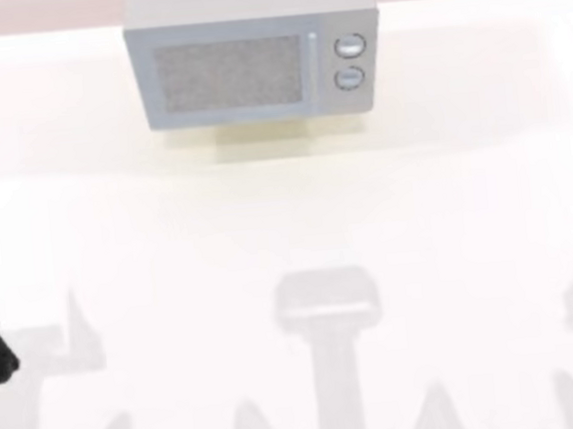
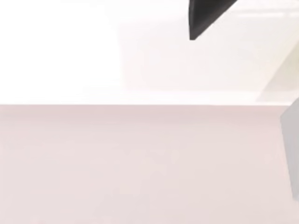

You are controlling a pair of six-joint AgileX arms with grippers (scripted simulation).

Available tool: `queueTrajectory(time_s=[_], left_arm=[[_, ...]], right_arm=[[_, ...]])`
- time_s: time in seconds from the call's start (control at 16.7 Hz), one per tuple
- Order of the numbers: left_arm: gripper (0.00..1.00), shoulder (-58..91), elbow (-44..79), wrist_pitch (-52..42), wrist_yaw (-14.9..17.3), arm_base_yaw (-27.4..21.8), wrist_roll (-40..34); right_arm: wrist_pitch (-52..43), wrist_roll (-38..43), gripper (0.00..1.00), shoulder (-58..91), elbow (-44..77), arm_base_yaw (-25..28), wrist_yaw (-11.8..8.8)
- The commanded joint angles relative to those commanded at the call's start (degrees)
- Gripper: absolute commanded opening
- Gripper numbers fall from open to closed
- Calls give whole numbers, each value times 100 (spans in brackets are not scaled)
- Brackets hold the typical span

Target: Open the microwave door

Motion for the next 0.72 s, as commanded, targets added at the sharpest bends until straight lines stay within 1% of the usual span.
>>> queueTrajectory(time_s=[0.18, 0.3, 0.48, 0.72], left_arm=[[100, 58, 56, -5, -30, -36, -16], [100, 359, 334, -34, -187, -215, -96], [100, 1270, 1103, -110, -619, -695, -324], [100, 3266, 2600, -217, -1429, -1592, -789]], right_arm=[[0, 0, 100, 0, 0, 0, 0], [0, 0, 100, 0, 0, 0, 0], [0, 0, 100, 0, 0, 0, 0], [0, 0, 100, 0, 0, 0, 0]])
